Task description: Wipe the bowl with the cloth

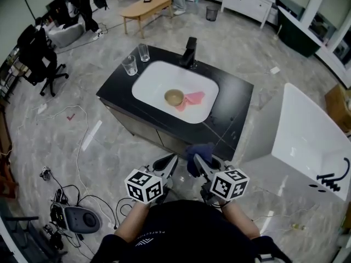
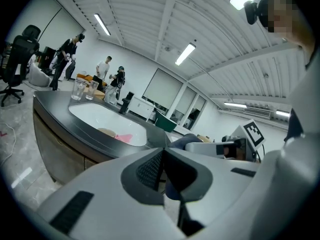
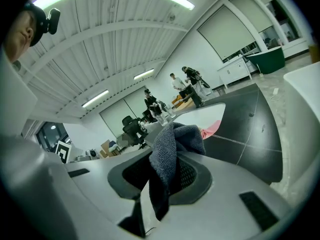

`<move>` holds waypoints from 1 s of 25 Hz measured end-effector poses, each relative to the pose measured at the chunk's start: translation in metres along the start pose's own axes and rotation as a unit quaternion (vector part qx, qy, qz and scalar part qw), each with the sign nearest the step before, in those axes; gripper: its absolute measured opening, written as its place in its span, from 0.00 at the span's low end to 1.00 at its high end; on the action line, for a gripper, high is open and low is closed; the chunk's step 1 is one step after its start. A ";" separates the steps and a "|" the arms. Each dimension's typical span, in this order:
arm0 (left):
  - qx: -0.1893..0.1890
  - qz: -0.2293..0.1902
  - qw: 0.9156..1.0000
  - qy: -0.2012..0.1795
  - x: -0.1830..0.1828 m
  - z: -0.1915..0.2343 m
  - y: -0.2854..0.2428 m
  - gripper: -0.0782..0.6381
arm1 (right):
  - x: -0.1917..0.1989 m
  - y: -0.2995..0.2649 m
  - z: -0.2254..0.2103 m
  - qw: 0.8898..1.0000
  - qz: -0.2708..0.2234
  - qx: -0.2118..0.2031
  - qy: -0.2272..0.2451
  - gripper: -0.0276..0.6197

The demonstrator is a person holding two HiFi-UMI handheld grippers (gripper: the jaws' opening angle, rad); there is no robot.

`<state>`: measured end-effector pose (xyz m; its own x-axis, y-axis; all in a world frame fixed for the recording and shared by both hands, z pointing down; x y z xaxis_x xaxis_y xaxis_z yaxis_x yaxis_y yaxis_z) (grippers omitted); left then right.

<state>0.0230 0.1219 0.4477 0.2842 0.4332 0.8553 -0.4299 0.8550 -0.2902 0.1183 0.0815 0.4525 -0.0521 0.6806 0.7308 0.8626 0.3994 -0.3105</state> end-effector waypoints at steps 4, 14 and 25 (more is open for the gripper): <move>0.024 0.009 1.000 -0.003 -0.010 0.019 -0.006 0.12 | -0.007 -0.022 0.001 1.000 -0.004 0.011 -0.005 0.19; 0.049 0.021 0.998 -0.021 -0.039 0.071 0.000 0.12 | -0.017 -0.083 0.016 1.000 -0.010 0.026 -0.013 0.19; 0.048 0.020 0.999 0.006 -0.043 0.102 -0.001 0.12 | -0.019 -0.109 0.020 0.999 0.007 0.039 -0.005 0.19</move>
<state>-0.0763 0.0729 0.4547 0.2759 0.4702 0.8384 -0.5217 0.8058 -0.2802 0.0150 0.0367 0.4604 -0.0451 0.6922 0.7203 0.8219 0.4356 -0.3671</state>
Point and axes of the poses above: the fingertips, and each gripper's own axes: y backward along the fingers, z to its left, x out of its underside, the point moved 2 cm from there along y, backward along the fingers, and after that the axes turned 2 degrees about -y, right-handed, at the moved point
